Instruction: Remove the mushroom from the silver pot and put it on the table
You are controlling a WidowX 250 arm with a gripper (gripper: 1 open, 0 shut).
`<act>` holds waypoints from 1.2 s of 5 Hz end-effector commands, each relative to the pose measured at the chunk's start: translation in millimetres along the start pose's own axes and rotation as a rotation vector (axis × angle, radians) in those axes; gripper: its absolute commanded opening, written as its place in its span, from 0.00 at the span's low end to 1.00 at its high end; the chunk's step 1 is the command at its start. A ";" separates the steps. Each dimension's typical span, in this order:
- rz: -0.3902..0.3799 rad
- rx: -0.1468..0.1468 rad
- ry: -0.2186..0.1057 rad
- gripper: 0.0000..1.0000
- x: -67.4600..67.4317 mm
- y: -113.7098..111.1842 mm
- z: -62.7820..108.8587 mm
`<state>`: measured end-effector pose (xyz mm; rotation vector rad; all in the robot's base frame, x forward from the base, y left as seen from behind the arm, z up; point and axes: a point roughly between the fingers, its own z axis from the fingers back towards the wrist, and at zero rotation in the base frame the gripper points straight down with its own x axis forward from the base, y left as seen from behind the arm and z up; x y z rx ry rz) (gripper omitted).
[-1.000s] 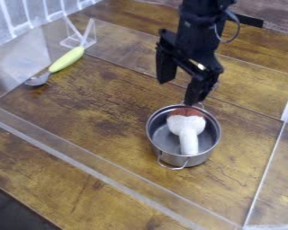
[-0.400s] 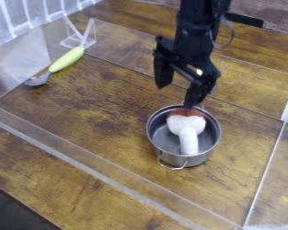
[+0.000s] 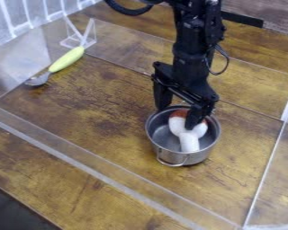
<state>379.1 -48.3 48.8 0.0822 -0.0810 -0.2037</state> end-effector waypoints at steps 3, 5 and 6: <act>-0.096 -0.027 0.029 0.00 -0.8 -15.4 -6.4; 0.038 -0.032 0.046 0.00 -7.7 -15.8 -5.9; 0.103 -0.032 0.052 0.00 -11.0 -16.7 -4.7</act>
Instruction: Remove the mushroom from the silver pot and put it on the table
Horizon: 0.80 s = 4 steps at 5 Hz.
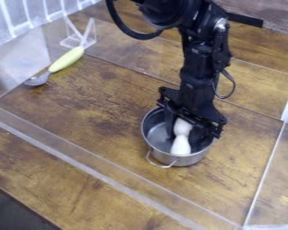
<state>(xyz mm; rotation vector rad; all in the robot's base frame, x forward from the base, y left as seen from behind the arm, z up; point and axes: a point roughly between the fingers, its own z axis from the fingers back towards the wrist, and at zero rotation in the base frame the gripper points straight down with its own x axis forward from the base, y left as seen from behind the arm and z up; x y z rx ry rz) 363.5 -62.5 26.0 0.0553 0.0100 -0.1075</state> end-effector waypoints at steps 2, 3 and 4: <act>0.164 -0.005 -0.030 0.00 4.7 10.6 29.7; 0.120 -0.009 -0.035 0.00 6.9 10.7 27.8; 0.075 -0.013 -0.042 0.00 9.8 10.2 25.7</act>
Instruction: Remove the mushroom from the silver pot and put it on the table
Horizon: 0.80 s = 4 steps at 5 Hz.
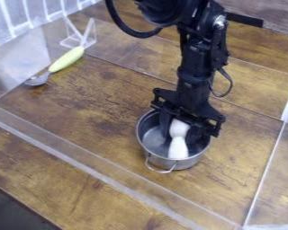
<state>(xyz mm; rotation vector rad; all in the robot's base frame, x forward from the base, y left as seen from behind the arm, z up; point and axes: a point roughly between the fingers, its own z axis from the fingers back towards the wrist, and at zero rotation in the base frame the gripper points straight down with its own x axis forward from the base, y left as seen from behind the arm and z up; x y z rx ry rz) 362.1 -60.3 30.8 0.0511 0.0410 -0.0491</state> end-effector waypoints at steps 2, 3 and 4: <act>0.085 -0.015 -0.078 0.00 7.9 9.1 35.0; 0.118 -0.019 -0.079 0.00 6.5 20.1 40.1; 0.150 -0.022 -0.081 0.00 5.6 30.6 44.1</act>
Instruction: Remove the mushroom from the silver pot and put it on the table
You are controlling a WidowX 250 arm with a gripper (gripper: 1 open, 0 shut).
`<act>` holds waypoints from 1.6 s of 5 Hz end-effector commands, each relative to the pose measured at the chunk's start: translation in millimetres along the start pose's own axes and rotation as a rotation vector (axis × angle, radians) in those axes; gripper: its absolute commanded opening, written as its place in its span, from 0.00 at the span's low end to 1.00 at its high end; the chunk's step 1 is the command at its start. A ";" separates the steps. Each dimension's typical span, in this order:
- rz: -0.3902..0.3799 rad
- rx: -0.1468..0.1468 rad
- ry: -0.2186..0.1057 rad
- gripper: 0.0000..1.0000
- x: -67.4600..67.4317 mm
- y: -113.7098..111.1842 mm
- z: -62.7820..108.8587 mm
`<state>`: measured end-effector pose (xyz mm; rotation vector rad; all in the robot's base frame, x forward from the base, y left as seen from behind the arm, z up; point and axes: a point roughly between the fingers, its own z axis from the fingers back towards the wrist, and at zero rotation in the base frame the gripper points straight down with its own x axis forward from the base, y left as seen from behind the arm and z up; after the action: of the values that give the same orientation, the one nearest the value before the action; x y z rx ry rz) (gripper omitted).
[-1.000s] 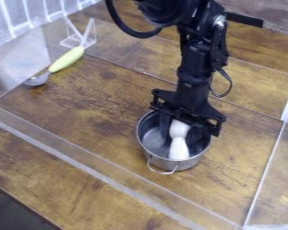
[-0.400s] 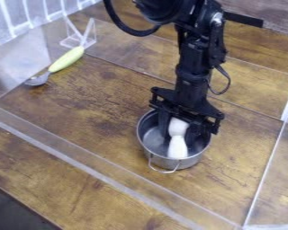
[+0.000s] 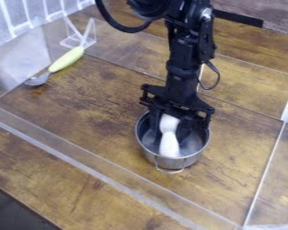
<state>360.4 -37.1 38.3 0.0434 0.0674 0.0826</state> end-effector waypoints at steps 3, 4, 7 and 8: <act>-0.038 -0.019 -0.130 0.00 14.5 0.6 20.6; 0.008 -0.022 -0.153 0.00 16.0 11.7 38.6; 0.201 -0.015 -0.206 0.00 6.5 90.1 84.4; 0.247 -0.014 -0.191 0.00 -2.2 111.3 80.0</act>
<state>353.8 63.6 88.1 0.0416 -0.0247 0.3059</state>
